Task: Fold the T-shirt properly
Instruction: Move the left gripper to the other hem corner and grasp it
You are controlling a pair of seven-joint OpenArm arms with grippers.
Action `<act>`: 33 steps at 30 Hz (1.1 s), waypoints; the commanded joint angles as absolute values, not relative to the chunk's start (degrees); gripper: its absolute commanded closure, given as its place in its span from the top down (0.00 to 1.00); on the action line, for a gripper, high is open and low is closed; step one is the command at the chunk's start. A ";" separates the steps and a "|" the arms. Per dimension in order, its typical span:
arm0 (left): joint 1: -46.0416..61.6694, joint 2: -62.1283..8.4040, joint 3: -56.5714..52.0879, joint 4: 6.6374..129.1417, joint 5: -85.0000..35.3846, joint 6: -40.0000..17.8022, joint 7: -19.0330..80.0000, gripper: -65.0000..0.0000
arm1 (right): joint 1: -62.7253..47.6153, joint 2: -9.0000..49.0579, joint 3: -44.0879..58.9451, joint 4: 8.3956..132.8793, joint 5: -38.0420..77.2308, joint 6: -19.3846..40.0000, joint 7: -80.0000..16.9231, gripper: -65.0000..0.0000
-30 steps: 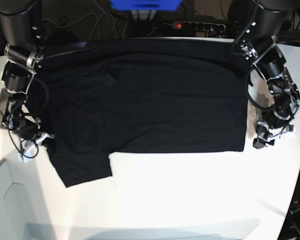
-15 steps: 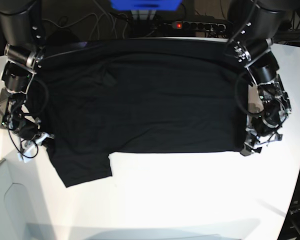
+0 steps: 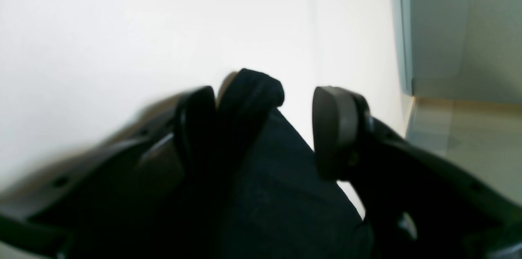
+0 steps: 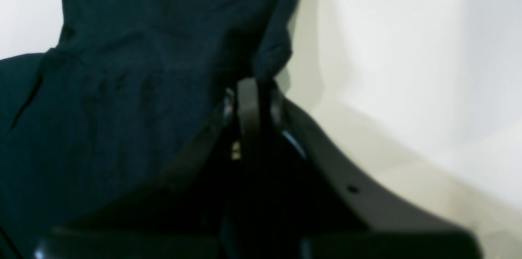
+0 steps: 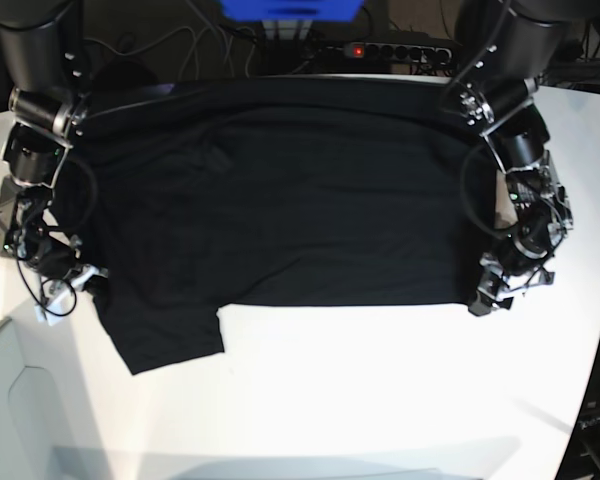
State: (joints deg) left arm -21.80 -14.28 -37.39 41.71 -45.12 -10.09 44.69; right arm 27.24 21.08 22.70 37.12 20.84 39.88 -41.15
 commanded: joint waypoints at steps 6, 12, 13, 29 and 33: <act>-20.88 -14.02 -35.56 40.92 -40.48 -7.25 49.01 0.58 | 27.21 21.41 22.37 36.88 17.19 40.00 -44.70 0.00; -20.88 -14.64 -34.33 40.92 -40.92 -7.25 48.84 0.27 | 27.21 21.41 22.37 36.88 17.19 40.00 -44.70 0.00; -21.05 -14.64 -34.33 40.92 -40.66 -7.25 48.84 0.20 | 27.21 21.41 22.37 36.88 17.19 40.00 -44.70 0.00; -24.75 -17.80 -34.15 41.01 -40.48 -7.16 41.36 0.00 | 30.64 21.41 22.46 36.88 17.19 40.00 -44.62 0.00; -25.45 -17.80 -34.15 41.01 -40.48 -7.08 41.36 0.00 | 32.04 21.41 22.46 36.88 17.19 40.00 -44.62 0.00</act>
